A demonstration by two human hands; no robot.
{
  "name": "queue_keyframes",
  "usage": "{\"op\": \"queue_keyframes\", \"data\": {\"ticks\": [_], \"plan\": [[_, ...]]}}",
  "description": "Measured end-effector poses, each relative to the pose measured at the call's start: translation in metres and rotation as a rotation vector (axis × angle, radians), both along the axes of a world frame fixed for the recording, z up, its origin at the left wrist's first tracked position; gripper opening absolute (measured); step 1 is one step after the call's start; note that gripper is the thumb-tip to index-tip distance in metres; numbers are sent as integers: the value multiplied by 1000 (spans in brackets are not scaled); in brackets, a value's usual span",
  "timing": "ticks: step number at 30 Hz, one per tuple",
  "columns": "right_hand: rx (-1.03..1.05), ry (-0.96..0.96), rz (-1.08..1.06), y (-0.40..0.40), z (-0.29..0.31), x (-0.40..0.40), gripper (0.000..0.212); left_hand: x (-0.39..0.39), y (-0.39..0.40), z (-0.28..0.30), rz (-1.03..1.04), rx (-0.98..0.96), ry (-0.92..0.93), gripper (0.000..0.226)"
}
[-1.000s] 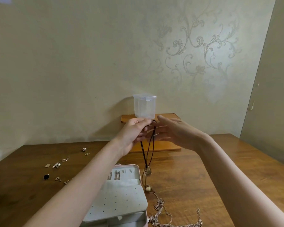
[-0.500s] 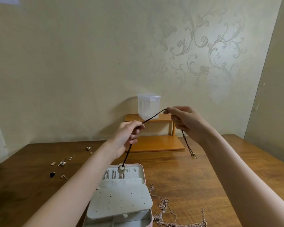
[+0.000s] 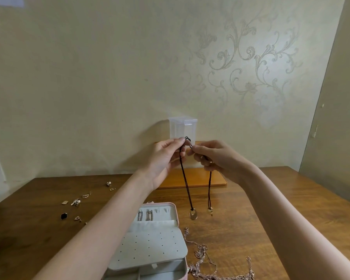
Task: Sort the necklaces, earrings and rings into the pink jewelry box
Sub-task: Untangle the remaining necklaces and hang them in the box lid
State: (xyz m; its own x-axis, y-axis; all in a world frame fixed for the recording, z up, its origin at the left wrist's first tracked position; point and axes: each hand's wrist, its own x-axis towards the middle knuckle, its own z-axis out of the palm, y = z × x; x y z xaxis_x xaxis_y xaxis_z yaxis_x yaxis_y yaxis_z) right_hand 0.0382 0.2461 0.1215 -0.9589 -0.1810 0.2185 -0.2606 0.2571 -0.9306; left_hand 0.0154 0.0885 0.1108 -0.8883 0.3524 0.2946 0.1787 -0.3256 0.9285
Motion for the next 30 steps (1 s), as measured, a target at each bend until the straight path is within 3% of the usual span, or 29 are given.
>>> {"op": "queue_keyframes", "data": {"ticks": [14, 18, 23, 26, 28, 30], "plan": [[89, 11, 80, -21, 4, -5, 25, 1, -10, 22, 157, -193, 132, 19], [-111, -105, 215, -37, 1, -7, 24, -2, -19, 29, 117, -181, 99, 21], [-617, -272, 259, -64, -5, -5, 27, -3, -30, 20, 65, -136, 45, 20], [-707, -216, 228, -69, -2, -9, 28, 0, -32, -15, -160, -28, -159, 36], [-736, -191, 188, -71, -1, -13, 30, 1, -33, -39, -233, -102, -180, 49], [-754, -184, 142, -69, -4, -18, 29, 3, -35, -53, -258, -155, -157, 47]]}}
